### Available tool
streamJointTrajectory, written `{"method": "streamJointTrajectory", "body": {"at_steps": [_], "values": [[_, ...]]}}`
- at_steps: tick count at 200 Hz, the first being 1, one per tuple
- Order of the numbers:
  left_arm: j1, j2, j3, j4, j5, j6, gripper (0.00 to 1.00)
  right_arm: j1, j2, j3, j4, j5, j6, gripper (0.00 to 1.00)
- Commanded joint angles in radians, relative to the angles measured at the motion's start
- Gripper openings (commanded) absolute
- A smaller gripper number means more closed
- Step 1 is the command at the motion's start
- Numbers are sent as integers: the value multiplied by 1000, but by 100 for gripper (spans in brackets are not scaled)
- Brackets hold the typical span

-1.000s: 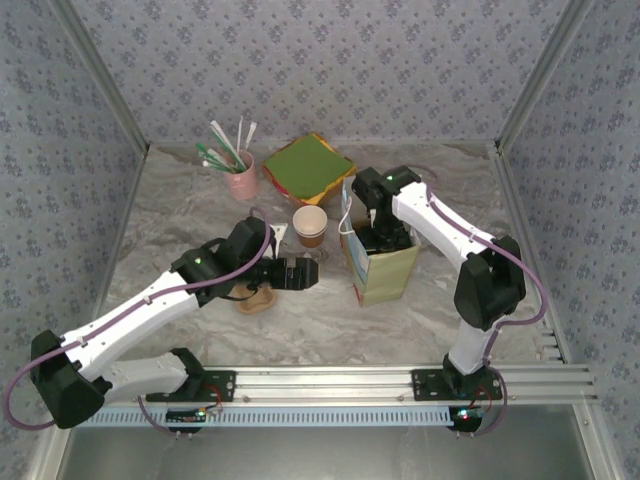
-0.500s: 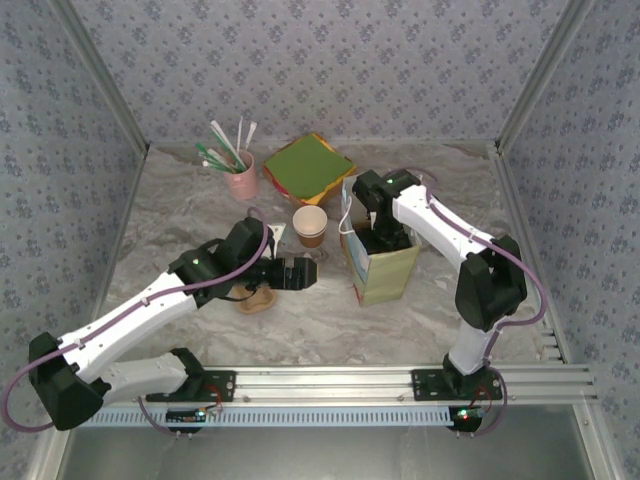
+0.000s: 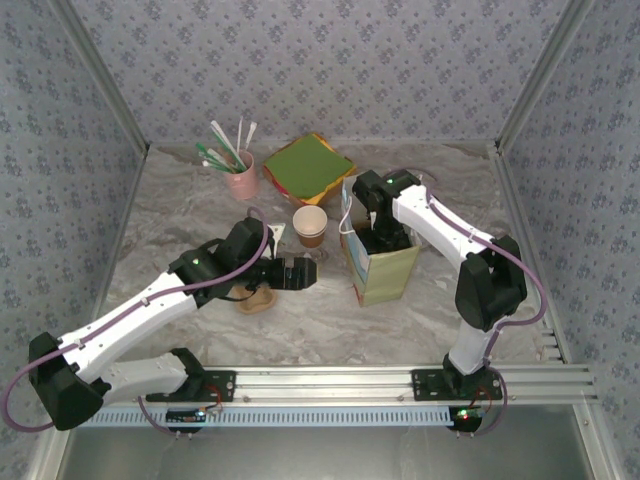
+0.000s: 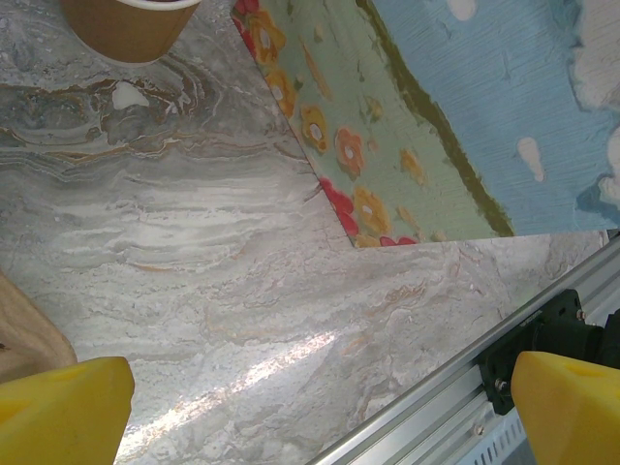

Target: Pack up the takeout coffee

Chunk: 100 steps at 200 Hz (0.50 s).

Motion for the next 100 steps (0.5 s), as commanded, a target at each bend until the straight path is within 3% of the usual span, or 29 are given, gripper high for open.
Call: {"method": "streamJointTrajectory", "body": {"at_steps": [1,100], "values": [[-7,-10,40,-3,-6,2,100,-5,36,-23,-6,-1,4,67],[-7,-4,43,0,-5,4,100,-5,34,-24,-10,-1,3,67]]}}
